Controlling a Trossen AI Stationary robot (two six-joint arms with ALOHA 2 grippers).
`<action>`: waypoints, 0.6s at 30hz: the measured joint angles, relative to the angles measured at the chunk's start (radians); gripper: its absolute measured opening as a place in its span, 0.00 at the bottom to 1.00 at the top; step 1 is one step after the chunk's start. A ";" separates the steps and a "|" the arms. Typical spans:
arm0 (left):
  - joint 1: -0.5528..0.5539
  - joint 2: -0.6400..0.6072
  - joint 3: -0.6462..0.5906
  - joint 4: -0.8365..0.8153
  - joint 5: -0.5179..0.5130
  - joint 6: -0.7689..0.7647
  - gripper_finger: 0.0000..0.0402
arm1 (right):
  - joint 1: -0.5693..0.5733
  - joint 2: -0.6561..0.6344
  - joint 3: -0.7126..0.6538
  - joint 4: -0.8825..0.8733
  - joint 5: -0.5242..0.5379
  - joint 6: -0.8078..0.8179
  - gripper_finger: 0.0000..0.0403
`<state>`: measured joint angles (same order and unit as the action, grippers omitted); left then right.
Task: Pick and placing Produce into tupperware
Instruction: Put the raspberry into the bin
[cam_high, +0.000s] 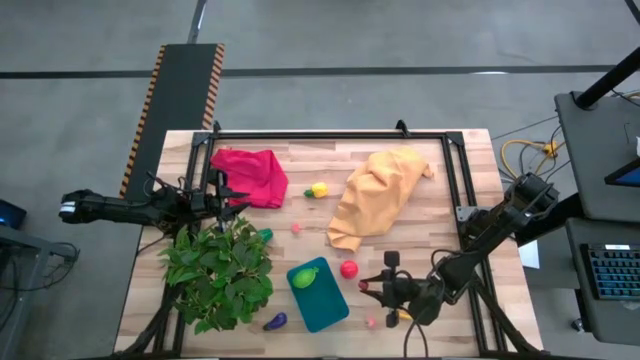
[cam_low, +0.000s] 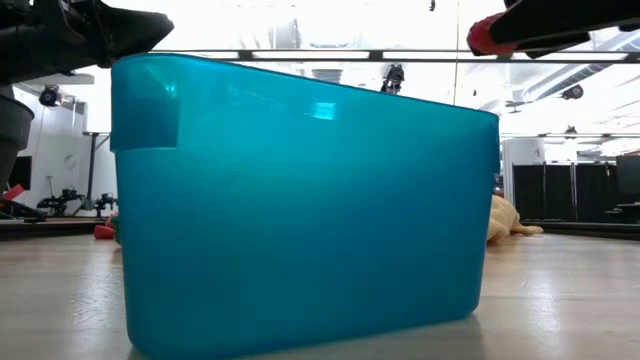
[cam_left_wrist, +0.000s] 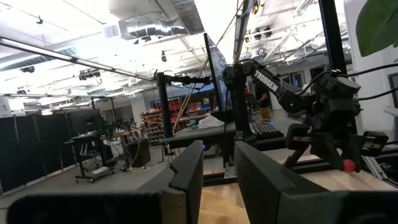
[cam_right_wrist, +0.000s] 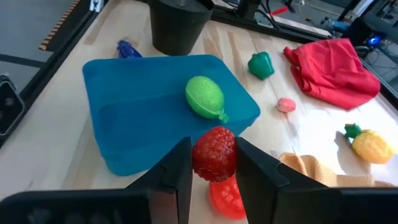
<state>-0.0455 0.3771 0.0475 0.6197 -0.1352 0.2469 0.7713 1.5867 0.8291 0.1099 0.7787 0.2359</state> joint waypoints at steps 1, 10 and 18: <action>0.000 0.000 0.000 0.000 0.000 0.000 0.19 | -0.005 0.000 0.000 0.006 0.000 -0.008 0.24; 0.000 0.000 0.000 0.000 0.000 0.001 0.19 | -0.056 0.000 0.000 0.057 -0.014 -0.093 0.24; 0.000 0.000 -0.002 0.000 0.000 0.001 0.19 | -0.104 0.000 0.000 0.114 -0.079 -0.157 0.24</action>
<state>-0.0453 0.3767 0.0460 0.6197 -0.1352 0.2474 0.6669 1.5871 0.8288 0.2244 0.6997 0.0788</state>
